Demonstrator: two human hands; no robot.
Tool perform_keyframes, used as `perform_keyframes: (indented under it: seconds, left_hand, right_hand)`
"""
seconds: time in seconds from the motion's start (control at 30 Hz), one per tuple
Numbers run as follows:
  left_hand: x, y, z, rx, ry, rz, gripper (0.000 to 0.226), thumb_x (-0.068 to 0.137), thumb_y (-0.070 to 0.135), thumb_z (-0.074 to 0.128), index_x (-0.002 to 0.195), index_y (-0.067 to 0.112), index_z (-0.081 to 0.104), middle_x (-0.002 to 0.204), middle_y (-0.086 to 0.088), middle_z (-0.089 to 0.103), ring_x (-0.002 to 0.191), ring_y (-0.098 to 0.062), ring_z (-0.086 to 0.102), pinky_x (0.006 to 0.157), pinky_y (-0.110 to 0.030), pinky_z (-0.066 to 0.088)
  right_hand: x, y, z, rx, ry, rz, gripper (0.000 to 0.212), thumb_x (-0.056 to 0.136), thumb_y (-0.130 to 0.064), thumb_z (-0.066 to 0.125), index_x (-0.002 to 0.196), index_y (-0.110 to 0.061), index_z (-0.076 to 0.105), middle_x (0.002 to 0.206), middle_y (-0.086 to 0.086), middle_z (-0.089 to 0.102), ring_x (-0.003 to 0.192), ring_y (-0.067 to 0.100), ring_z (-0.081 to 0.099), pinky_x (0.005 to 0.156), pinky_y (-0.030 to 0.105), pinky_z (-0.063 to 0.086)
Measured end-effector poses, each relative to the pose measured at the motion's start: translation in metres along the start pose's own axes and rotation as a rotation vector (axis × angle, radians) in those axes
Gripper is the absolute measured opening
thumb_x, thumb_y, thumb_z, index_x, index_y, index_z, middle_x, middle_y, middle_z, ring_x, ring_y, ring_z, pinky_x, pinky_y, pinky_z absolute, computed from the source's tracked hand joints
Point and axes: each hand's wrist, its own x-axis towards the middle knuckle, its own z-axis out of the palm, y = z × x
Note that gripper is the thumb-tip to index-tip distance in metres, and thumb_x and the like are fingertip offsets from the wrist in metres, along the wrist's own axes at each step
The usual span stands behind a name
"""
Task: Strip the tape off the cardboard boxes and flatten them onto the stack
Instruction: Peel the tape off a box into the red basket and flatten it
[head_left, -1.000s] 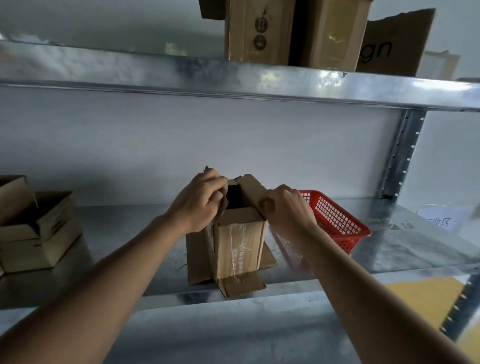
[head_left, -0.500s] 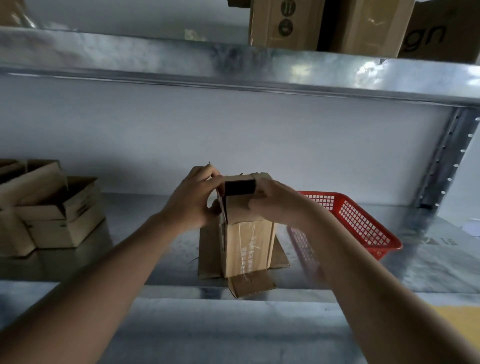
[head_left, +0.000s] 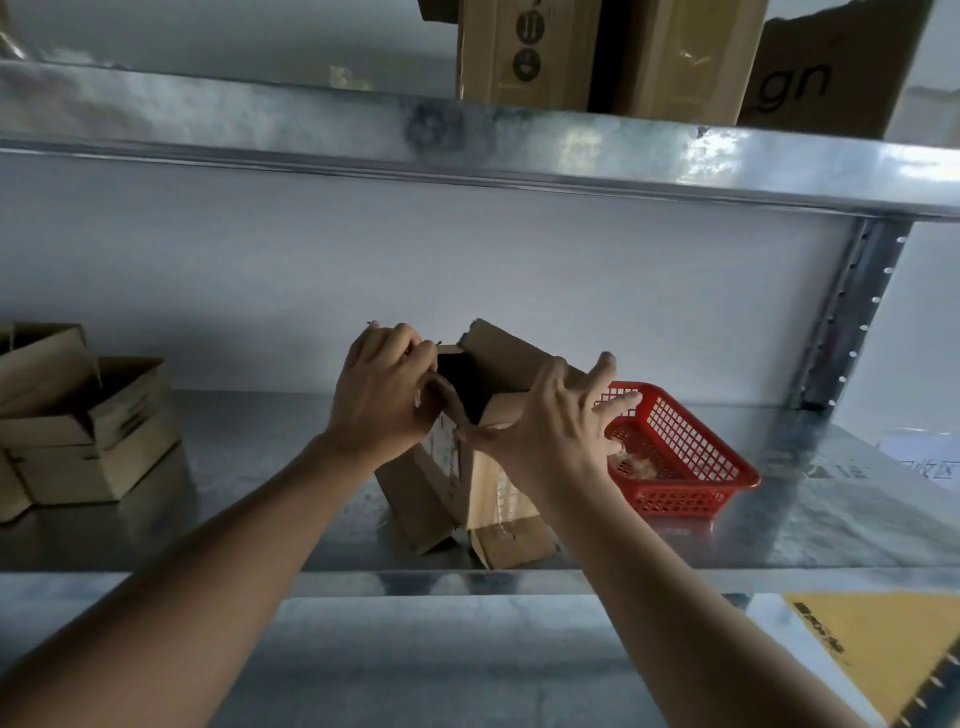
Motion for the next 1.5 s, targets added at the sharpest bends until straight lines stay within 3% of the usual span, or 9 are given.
perform_keyframes:
  seconds: [0.13,0.2,0.3,0.6,0.73,1.07,1.23,1.37,1.5]
  left_hand:
    - [0.001,0.000,0.002,0.048,-0.040,0.043,0.022,0.076,0.027,0.072,0.092,0.018,0.060,0.094,0.001,0.053,0.089,-0.024,0.050,0.081,-0.039,0.042]
    - [0.002,-0.002,0.000,0.032,-0.058,0.066,0.026,0.076,0.032,0.073,0.097,0.019,0.062,0.097,0.001,0.054,0.089,-0.023,0.050,0.081,-0.036,0.039]
    - [0.007,-0.008,-0.003,-0.021,-0.131,0.041,0.036,0.075,0.037,0.074,0.105,0.019,0.064,0.101,0.002,0.051,0.088,-0.022,0.052,0.081,-0.036,0.042]
    - [0.023,-0.034,-0.025,0.155,-0.785,-0.263,0.056,0.088,0.044,0.064,0.141,0.058,0.050,0.149,-0.001,0.034,0.139,-0.032,0.027,0.112,-0.048,0.025]
    - [0.041,-0.044,-0.033,0.267,-0.913,-0.289,0.056,0.093,0.040,0.052,0.142,0.065,0.043,0.132,-0.003,0.044,0.134,-0.034,0.034,0.105,-0.045,0.029]
    - [0.037,-0.049,-0.026,0.150,-0.645,-0.292,0.091,0.092,0.013,0.057,0.160,0.055,0.014,0.139,-0.001,0.057,0.121,-0.031,0.058,0.081,-0.039,0.052]
    - [0.030,-0.062,-0.015,-0.088,-0.620,-0.516,0.073,0.087,0.047,0.073,0.152,0.029,0.046,0.147,-0.004,0.056,0.132,-0.029,0.053,0.100,-0.041,0.049]
    - [0.024,-0.060,-0.007,-0.419,-0.585,-0.742,0.099,0.088,0.063,0.070,0.163,0.022,0.020,0.144,-0.002,0.056,0.133,-0.025,0.051,0.091,-0.033,0.041]
    - [0.012,-0.061,0.002,-0.452,-0.589,-0.775,0.095,0.092,0.055,0.070,0.162,0.013,0.022,0.155,-0.009,0.048,0.142,-0.025,0.046,0.098,-0.035,0.042]
  right_hand:
    - [0.003,0.010,0.008,0.210,-0.026,-0.066,0.089,0.063,-0.064,0.088,0.121,-0.020,0.037,0.139,0.015,0.023,0.110,0.043,0.054,0.092,0.052,0.055]
    - [0.007,0.017,0.011,0.340,-0.028,-0.078,0.080,0.063,-0.045,0.094,0.116,-0.023,0.039,0.132,0.009,0.031,0.083,0.015,0.049,0.064,0.034,0.053]
    - [0.017,0.024,0.022,0.467,-0.001,-0.072,0.077,0.056,-0.038,0.099,0.109,-0.024,0.045,0.122,0.006,0.051,0.085,0.009,0.042,0.055,0.024,0.033]
    - [0.035,0.036,0.037,0.635,-0.023,-0.125,0.063,0.033,-0.047,0.079,0.083,-0.045,0.041,0.106,-0.007,0.061,0.100,0.023,0.062,0.069,0.051,0.062]
    - [0.039,0.040,0.031,0.668,-0.070,-0.200,0.063,0.038,-0.043,0.083,0.087,-0.041,0.042,0.109,-0.007,0.063,0.101,0.026,0.066,0.067,0.050,0.063]
    - [0.045,0.054,0.016,0.779,-0.134,-0.219,0.061,0.062,0.000,0.091,0.104,-0.013,0.049,0.106,0.006,0.063,0.091,0.021,0.070,0.068,0.042,0.064]
    - [0.046,0.065,0.021,0.914,-0.229,-0.257,0.060,0.065,0.014,0.084,0.107,-0.007,0.047,0.103,0.019,0.065,0.088,0.027,0.074,0.075,0.045,0.065]
    - [0.048,0.061,0.023,1.128,-0.340,-0.269,0.061,0.058,0.005,0.079,0.104,-0.017,0.046,0.118,0.032,0.054,0.096,0.045,0.067,0.078,0.070,0.054]
    - [0.045,0.062,0.018,1.208,-0.472,-0.309,0.055,0.066,0.012,0.066,0.106,-0.021,0.049,0.115,0.017,0.057,0.106,0.038,0.061,0.079,0.056,0.051]
